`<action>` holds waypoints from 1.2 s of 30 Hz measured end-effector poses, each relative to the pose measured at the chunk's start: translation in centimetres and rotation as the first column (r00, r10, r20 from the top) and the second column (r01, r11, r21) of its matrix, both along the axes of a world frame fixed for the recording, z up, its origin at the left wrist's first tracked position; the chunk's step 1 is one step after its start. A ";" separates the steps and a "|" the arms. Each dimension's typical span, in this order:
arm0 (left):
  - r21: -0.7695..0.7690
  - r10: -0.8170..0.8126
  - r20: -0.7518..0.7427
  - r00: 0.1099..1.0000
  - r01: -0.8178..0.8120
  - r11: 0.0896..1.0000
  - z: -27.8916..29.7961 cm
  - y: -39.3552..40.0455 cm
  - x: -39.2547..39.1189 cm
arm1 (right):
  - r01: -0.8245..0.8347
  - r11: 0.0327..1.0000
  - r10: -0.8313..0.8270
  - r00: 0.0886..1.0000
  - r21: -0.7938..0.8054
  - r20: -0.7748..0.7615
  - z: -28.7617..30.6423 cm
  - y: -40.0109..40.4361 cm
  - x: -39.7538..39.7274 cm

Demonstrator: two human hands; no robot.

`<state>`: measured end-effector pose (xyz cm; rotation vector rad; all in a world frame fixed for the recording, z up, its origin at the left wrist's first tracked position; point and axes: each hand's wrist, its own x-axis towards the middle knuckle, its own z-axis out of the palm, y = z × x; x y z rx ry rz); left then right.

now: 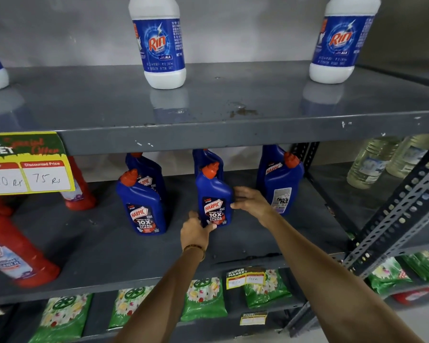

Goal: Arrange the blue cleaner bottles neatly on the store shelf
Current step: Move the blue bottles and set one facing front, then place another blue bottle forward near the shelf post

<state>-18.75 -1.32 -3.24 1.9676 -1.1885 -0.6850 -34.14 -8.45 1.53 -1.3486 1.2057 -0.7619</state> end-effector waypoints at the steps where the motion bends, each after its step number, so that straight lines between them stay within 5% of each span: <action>1: -0.012 -0.005 0.006 1.000 0.005 1.000 0.0 0.4 -0.3 | 0.050 0.999 -0.050 0.998 -0.017 -0.023 -0.1 0.4 -0.2; 8: -0.046 -0.028 -0.043 0.999 0.026 0.999 0.3 2.5 -3.4 | 0.302 0.952 -0.306 0.950 -0.056 -0.066 -1.1 3.0 -4.0; 16: -0.001 -0.267 -0.140 0.953 0.270 0.963 1.2 -0.1 -8.5 | 0.537 0.843 -0.531 0.827 -0.019 -0.184 -2.2 3.4 -10.9; 21: 0.028 -0.335 -0.185 0.924 0.346 0.938 2.2 -3.4 -10.5 | 0.487 0.873 -0.473 0.860 0.026 -0.192 -1.5 1.1 -13.3; 30: -0.020 -0.333 -0.259 0.907 0.340 0.940 2.7 -8.6 -13.2 | 0.152 0.983 -0.159 0.986 -0.105 -0.056 -1.2 -2.7 -15.0; 36: -0.031 -0.318 -0.214 0.924 0.319 0.947 2.2 -9.4 -14.2 | 0.152 0.979 -0.163 0.984 -0.136 -0.070 -2.2 -3.6 -15.2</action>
